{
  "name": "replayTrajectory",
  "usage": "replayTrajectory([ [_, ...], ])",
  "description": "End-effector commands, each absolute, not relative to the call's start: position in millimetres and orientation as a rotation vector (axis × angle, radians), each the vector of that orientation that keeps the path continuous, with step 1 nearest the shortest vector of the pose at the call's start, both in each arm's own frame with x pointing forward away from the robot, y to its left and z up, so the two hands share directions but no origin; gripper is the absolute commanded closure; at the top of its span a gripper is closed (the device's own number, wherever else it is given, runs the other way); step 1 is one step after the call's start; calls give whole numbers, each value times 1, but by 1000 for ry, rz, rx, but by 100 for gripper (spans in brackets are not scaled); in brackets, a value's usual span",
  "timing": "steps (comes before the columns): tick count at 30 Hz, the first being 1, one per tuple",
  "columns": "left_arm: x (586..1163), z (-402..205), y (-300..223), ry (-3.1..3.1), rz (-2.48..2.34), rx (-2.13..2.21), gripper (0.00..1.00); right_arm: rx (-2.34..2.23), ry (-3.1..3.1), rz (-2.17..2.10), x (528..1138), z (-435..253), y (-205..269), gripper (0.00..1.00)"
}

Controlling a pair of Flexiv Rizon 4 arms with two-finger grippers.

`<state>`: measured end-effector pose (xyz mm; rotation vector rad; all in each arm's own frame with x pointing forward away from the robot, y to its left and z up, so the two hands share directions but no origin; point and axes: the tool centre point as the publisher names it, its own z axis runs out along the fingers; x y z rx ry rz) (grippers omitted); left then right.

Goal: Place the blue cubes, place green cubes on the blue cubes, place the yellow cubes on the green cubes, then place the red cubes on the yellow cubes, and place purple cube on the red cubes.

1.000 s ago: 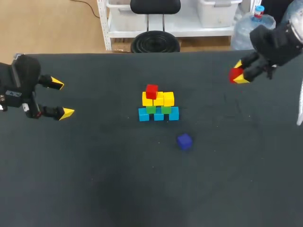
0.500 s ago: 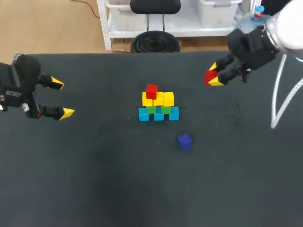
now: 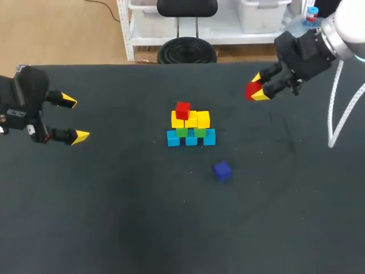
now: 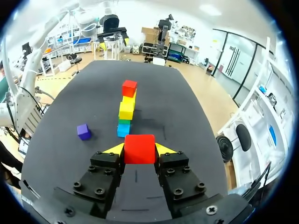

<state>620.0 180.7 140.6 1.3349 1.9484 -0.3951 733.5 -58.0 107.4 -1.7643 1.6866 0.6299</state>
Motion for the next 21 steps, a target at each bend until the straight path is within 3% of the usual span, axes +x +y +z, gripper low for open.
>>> replayTrajectory([
  [1,620,139,182,1940,-396,1333,0,-1763,1685,630,733,107,-58,100],
  [21,620,139,182,1940,-396,1333,0,-1823,1757,681,723,104,-6,100],
])
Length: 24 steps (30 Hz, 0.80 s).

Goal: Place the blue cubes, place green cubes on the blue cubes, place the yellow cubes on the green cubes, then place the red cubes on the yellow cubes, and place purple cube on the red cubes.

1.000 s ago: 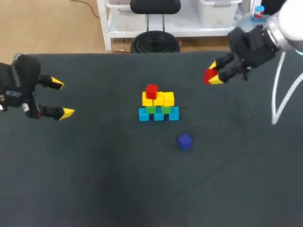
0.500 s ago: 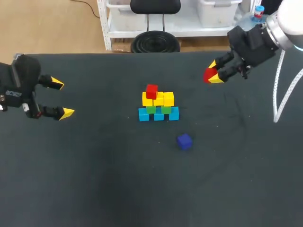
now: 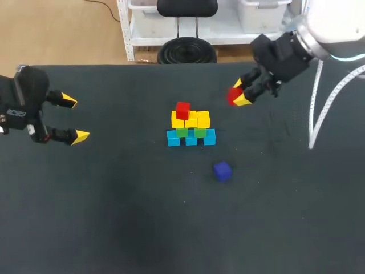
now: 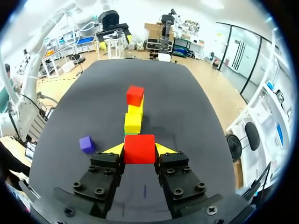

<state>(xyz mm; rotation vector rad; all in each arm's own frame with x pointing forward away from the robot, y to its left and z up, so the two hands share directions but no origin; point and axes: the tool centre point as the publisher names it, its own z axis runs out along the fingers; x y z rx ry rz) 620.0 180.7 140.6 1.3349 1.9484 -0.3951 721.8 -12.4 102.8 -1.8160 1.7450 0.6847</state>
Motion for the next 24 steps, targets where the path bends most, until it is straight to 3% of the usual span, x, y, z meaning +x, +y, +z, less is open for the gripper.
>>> replayTrajectory([
  [1,620,139,182,1940,-396,1333,0,-1824,1759,681,722,104,-3,100],
  [24,620,139,182,1940,-396,1333,0,-1907,1775,706,713,94,46,100],
])
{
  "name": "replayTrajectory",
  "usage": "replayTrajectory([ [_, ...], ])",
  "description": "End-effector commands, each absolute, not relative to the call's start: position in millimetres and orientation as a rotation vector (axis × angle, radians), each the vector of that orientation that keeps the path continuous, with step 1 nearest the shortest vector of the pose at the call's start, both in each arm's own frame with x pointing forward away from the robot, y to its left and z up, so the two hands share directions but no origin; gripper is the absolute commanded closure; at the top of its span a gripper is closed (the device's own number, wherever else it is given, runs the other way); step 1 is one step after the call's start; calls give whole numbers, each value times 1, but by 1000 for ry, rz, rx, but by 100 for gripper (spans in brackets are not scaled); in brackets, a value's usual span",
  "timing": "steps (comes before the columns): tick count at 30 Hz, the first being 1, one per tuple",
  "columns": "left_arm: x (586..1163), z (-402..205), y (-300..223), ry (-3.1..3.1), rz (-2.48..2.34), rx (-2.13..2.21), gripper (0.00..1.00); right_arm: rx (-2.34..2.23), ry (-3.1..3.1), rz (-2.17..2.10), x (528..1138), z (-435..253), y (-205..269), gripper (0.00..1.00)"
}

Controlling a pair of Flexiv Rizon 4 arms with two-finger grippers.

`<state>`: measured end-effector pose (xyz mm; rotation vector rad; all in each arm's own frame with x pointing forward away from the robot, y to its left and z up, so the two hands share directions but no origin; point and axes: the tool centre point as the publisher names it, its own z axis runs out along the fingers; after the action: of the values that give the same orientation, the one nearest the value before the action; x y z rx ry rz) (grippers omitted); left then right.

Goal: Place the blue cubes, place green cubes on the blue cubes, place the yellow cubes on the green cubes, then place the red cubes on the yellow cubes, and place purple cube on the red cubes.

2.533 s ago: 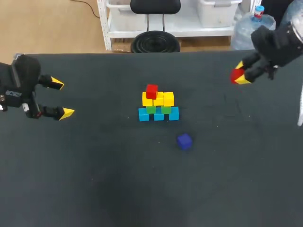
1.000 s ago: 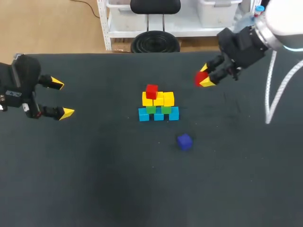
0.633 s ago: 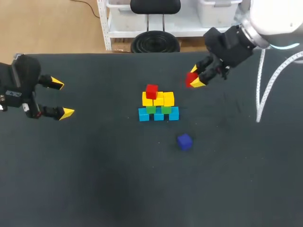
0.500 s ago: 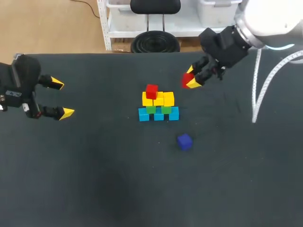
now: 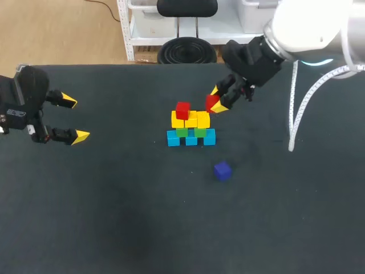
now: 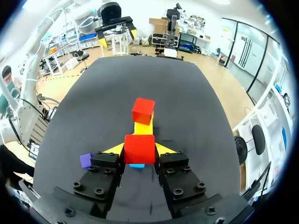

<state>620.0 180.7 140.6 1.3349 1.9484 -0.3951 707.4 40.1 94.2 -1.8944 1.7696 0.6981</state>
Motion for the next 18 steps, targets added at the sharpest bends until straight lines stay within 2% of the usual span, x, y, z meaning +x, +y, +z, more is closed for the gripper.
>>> replayTrajectory([
  [1,620,139,182,1940,-396,1333,0,-1909,1777,707,713,94,47,100],
  [18,620,139,182,1940,-396,1333,0,-1952,1786,729,709,86,66,100],
])
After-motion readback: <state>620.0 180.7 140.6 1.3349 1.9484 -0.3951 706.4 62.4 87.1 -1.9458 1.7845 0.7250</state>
